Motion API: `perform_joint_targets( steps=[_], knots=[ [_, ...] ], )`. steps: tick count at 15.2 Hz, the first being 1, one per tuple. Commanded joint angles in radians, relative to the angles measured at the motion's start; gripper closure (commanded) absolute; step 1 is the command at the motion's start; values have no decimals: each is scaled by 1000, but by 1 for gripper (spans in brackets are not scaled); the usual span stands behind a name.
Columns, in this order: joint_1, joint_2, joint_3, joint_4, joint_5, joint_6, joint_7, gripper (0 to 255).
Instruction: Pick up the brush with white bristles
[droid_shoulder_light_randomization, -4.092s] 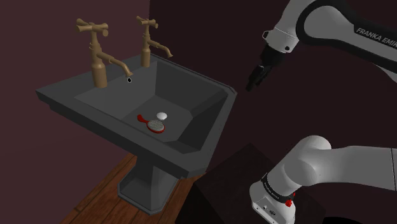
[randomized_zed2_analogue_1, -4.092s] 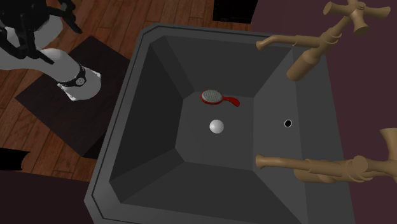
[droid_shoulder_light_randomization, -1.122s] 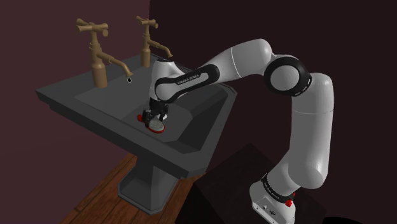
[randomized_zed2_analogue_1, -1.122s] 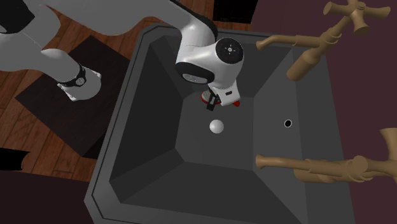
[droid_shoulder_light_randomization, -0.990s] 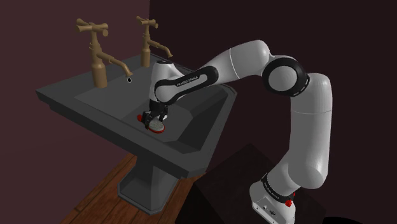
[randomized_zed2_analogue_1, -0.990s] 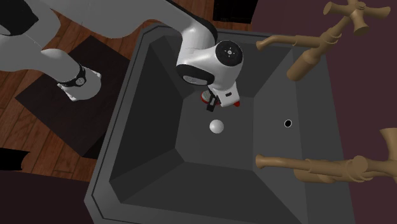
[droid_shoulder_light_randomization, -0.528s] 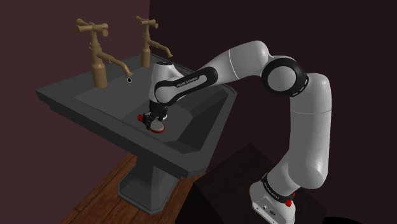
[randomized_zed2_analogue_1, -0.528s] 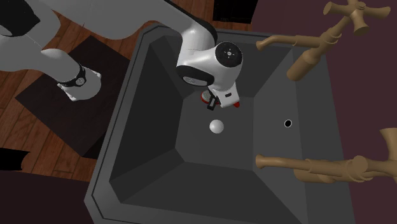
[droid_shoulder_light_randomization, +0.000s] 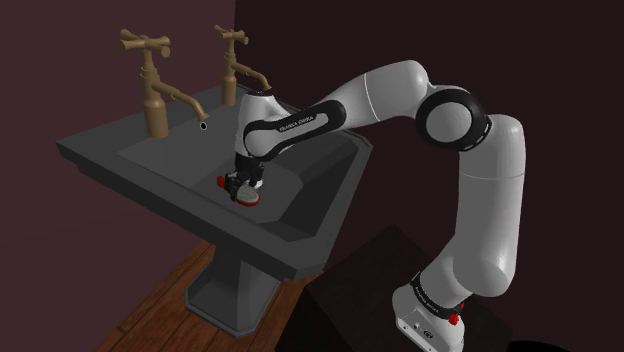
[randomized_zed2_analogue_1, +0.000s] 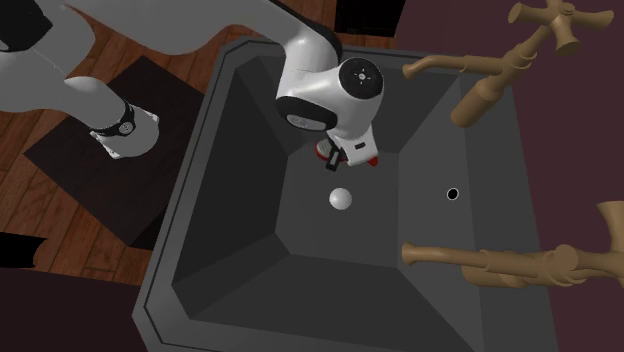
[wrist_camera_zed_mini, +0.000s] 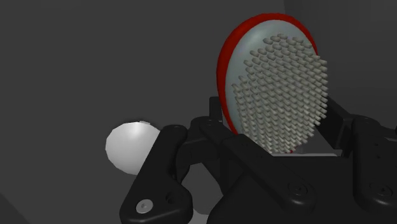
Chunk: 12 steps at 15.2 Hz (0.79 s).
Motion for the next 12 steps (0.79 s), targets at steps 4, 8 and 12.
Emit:
perform_joint_targets(
  steps=[4,8,12],
  knots=[
    [-4,-39,6,9,9,-47,0,255],
    [-8,-69,11,21,15,-88,0,255],
    [-10,-91,14,32,21,-121,-1,255]
  ],
)
